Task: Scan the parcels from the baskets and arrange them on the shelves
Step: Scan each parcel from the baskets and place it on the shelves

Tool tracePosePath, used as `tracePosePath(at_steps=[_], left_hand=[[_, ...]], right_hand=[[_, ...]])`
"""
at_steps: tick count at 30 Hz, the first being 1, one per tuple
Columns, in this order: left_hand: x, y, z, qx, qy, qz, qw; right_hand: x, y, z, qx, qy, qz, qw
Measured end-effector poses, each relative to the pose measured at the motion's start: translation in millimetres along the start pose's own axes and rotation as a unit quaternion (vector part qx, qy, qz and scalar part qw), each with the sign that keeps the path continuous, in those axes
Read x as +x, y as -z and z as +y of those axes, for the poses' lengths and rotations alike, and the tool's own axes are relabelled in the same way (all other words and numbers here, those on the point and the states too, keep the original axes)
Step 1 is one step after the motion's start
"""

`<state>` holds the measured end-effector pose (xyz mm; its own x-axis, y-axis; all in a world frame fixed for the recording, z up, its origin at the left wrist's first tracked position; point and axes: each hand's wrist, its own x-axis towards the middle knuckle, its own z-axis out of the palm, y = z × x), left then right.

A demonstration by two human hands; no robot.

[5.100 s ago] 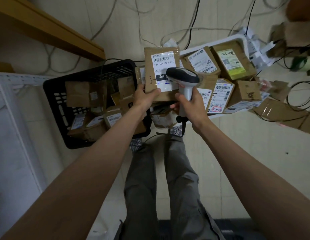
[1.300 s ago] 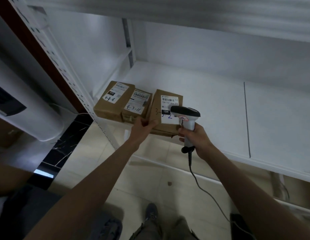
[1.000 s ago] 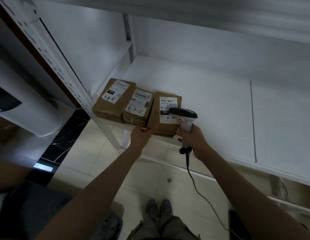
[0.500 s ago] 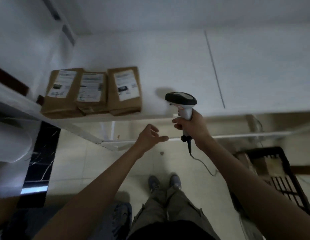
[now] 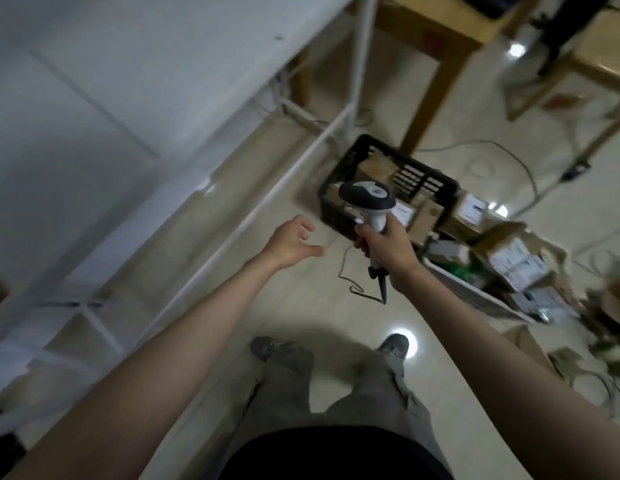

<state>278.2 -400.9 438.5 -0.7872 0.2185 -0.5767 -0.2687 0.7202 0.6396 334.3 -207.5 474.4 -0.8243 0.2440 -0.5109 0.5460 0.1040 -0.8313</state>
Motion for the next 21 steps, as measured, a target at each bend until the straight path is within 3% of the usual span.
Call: tracePosePath(at_steps=[10, 21], left_hand=[[38, -226, 173, 0.107, -0.095, -0.141, 0.980], [101, -361, 283, 0.213, -0.152, -0.256, 0.931]], right_hand=[[-42, 249, 114, 0.101, -0.086, 0.173, 0.976], [-20, 390, 171, 0.178, -0.149, 0.269, 0.935]])
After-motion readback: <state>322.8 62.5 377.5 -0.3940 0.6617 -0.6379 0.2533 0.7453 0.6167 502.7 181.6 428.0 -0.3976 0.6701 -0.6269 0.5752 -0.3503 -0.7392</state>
